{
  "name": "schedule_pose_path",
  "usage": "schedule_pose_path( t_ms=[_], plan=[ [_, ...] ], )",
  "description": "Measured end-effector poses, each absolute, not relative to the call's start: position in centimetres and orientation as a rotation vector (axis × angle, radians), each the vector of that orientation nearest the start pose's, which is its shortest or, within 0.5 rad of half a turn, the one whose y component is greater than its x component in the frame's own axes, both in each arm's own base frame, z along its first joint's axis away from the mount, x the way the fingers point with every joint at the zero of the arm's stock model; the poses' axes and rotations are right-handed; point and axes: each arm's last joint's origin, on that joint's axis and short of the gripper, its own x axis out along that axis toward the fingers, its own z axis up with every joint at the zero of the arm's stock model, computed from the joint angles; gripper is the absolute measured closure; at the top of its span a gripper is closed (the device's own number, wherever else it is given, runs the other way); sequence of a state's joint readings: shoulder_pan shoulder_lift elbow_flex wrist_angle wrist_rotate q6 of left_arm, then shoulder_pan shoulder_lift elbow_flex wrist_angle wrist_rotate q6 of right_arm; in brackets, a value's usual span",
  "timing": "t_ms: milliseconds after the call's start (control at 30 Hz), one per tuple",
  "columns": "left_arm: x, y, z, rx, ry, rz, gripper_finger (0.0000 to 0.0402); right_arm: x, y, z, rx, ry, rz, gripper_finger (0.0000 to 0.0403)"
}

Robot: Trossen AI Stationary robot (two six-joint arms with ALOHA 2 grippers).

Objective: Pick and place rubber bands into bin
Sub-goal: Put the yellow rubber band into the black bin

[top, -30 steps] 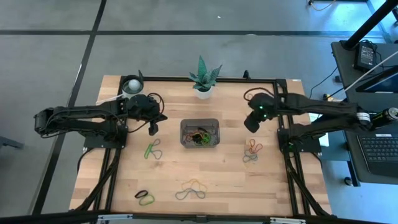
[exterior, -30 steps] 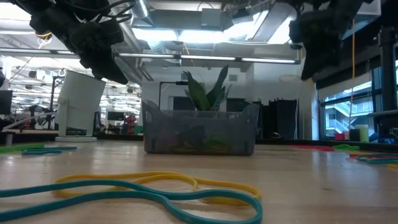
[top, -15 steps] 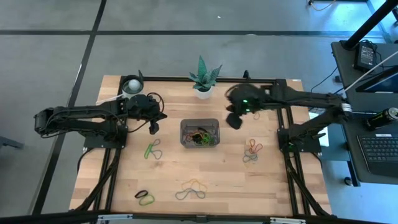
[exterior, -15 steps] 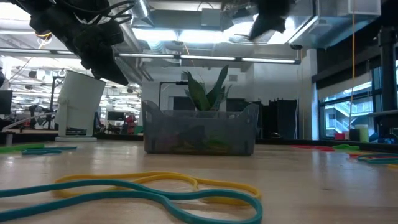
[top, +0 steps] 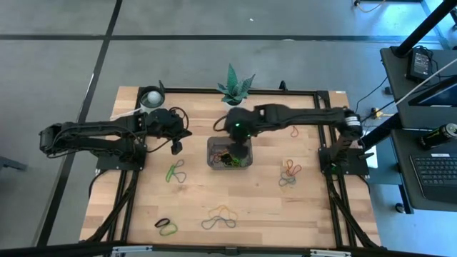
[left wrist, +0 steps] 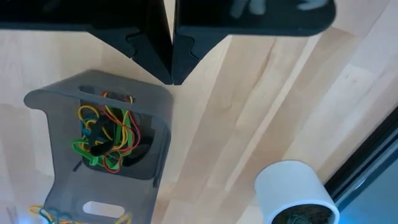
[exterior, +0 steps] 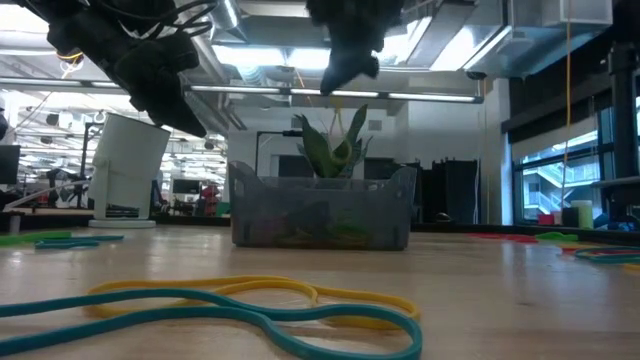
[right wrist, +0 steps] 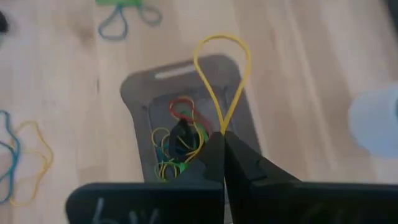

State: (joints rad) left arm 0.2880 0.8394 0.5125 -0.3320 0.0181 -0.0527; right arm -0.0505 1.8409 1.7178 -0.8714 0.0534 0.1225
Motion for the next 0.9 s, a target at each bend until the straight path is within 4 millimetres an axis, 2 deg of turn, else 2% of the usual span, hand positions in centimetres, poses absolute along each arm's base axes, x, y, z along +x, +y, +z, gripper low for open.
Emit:
schedule_pose_path(
  t_ms=[300,567,900],
  plan=[
    [16.7,4.0,21.9,-0.116,0.651,0.225,0.04,41.6,-2.3,25.0,0.137,1.142,-0.174,0.0403],
    [16.7,4.0,21.9,-0.115,0.652,0.224,0.04,42.7,-2.0,21.5,0.221,1.236,-0.106,0.0391],
    [16.7,4.0,21.9,-0.115,0.652,0.224,0.04,42.8,-2.0,20.8,0.261,1.263,-0.101,0.0352]
  ],
)
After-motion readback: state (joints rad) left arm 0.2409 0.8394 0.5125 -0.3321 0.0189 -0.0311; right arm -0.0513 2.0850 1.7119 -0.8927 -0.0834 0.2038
